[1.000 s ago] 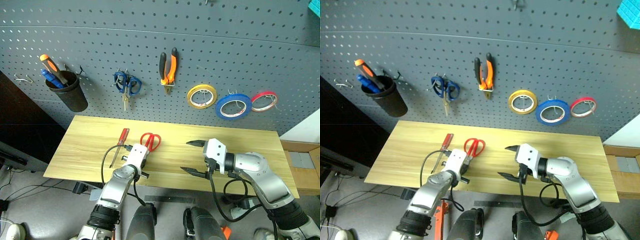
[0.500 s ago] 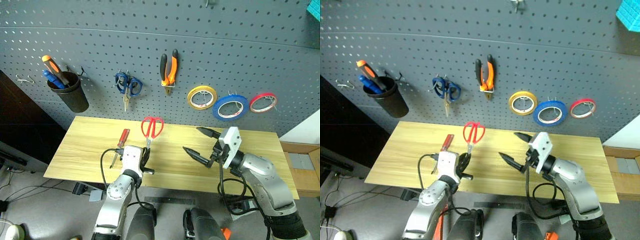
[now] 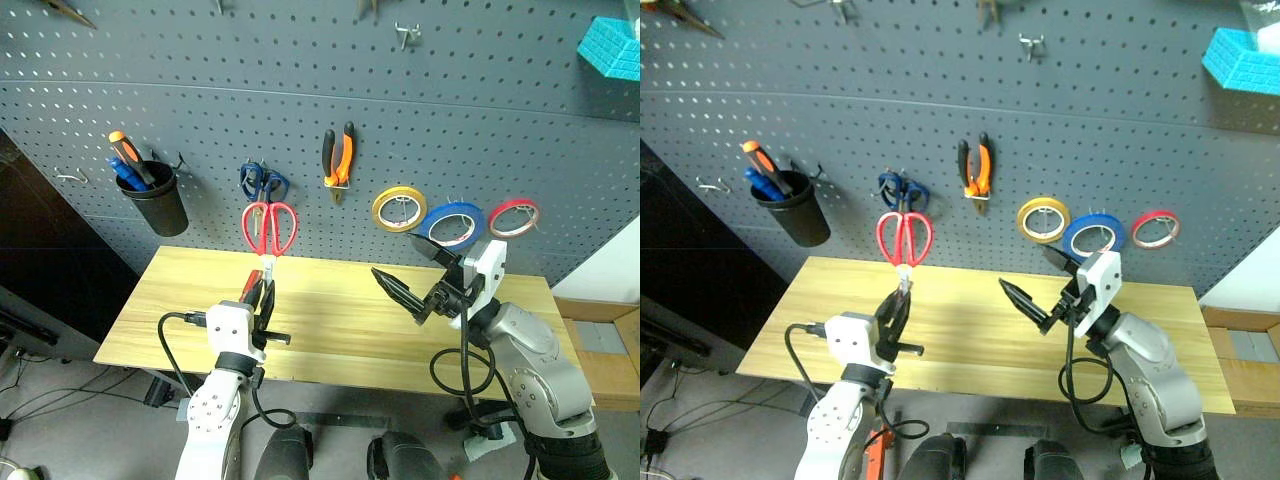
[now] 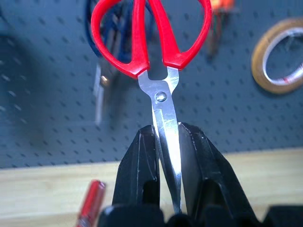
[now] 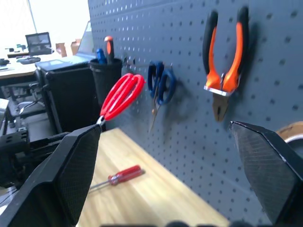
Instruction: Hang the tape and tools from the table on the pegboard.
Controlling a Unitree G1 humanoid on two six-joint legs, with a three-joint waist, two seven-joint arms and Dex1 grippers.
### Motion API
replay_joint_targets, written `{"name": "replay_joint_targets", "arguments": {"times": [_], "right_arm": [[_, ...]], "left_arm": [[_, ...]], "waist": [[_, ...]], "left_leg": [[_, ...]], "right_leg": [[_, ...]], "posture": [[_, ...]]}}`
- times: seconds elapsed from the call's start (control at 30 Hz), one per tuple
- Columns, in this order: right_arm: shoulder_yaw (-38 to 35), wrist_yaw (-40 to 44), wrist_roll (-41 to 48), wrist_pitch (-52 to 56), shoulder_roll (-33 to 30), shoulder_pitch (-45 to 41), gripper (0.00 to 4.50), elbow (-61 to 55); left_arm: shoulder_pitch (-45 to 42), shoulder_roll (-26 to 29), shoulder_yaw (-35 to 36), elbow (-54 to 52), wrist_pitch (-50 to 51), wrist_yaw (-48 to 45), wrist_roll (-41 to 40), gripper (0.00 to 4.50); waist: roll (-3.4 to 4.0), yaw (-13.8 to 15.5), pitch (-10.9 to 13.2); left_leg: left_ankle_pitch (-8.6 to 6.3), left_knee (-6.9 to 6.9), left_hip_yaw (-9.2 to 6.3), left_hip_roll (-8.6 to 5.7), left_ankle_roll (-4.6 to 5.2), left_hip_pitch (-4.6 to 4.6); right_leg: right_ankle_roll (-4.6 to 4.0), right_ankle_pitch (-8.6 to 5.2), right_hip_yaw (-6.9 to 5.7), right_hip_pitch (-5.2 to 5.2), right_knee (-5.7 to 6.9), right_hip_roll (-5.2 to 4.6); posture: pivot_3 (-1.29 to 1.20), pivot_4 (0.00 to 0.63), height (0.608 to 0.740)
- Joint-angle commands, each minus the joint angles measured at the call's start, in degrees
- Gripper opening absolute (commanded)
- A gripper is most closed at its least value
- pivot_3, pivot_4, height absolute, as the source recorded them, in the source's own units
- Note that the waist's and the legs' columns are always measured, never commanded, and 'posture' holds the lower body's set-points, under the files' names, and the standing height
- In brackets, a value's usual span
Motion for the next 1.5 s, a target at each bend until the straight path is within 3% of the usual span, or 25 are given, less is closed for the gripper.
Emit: {"name": "replay_joint_targets", "arguments": {"times": [0.03,0.37,1.33,1.5], "right_arm": [[0.1,-0.4,0.1,-1.9,0.6,-1.7,4.5,-1.1],[0.5,2.0,-0.9,-5.4,0.7,-5.1,4.5,2.6],[1.7,1.8,-2.9,-6.6,0.9,-6.8,4.5,3.4],[1.7,1.8,-2.8,-6.5,0.7,-6.7,4.5,3.1]], "left_arm": [[-3.3,0.3,1.2,-2.0,-1.0,1.4,0.7,0.3],[-12.4,2.6,4.8,3.8,1.2,0.9,-1.4,0.3],[-15.5,2.9,3.8,8.3,11.2,-0.3,-1.7,0.3],[-16.3,2.9,4.3,9.0,11.2,0.7,-1.1,1.96]], "waist": [[-0.07,0.0,-0.2],[-0.15,0.0,-2.2],[-0.15,-0.1,-2.7],[-0.14,-0.1,-2.7]], "left_leg": [[0.0,0.0,0.03,0.0,0.0,0.05],[0.0,-0.04,0.37,0.07,0.01,0.32],[-0.01,-0.02,0.34,0.12,0.01,0.79],[-0.01,-0.03,0.35,0.12,0.01,0.81]], "right_leg": [[0.0,0.0,0.05,0.02,0.02,0.02],[-0.26,0.16,0.38,0.09,0.12,0.29],[-0.28,0.17,0.39,0.58,0.12,0.23],[-0.28,0.17,0.39,0.59,0.12,0.22]], "posture": [[0.13,0.053,0.74],[0.11,0.041,0.74],[0.11,0.062,0.74],[0.11,0.063,0.74]]}}
